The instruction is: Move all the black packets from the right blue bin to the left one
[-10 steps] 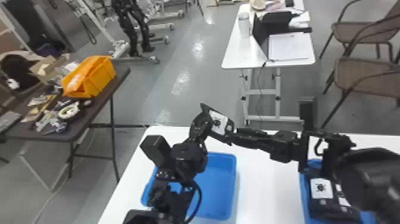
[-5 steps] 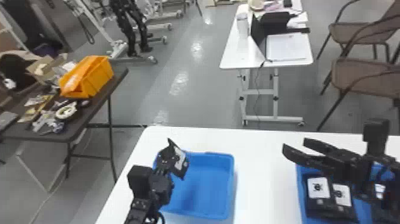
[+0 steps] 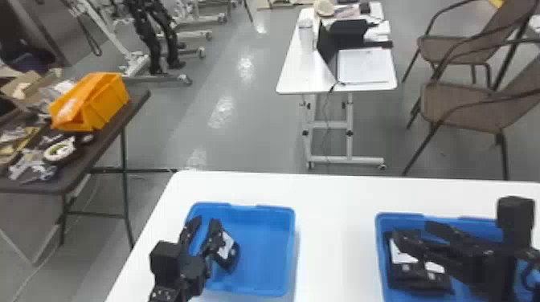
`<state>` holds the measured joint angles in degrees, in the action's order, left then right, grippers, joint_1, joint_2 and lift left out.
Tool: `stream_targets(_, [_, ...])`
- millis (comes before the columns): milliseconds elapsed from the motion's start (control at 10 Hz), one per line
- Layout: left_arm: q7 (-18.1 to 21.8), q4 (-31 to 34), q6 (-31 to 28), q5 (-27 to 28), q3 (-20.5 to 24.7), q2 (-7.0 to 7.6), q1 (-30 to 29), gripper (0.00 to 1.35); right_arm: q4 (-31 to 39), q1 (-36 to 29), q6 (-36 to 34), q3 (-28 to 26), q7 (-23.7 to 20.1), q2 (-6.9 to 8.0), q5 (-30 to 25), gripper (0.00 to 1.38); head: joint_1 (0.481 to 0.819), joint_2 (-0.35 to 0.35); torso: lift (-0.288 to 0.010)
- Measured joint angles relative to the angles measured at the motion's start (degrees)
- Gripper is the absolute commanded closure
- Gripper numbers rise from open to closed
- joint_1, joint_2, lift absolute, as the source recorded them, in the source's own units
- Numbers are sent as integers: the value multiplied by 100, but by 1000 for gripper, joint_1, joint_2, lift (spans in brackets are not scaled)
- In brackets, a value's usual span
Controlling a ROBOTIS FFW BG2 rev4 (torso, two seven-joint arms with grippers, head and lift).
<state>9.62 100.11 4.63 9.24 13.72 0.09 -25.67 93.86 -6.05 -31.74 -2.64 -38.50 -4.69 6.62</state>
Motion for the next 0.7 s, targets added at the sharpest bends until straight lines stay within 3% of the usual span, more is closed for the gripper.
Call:
stream_targets(400, [137, 33, 561, -576, 157, 0, 67, 151, 177, -570, 457, -358, 444, 286, -834, 197, 695, 199, 0])
stream_targets(700, [181, 35, 597, -776, 51, 0, 146, 151, -311, -546, 689, -366, 500, 289, -1208, 196, 695, 167, 0])
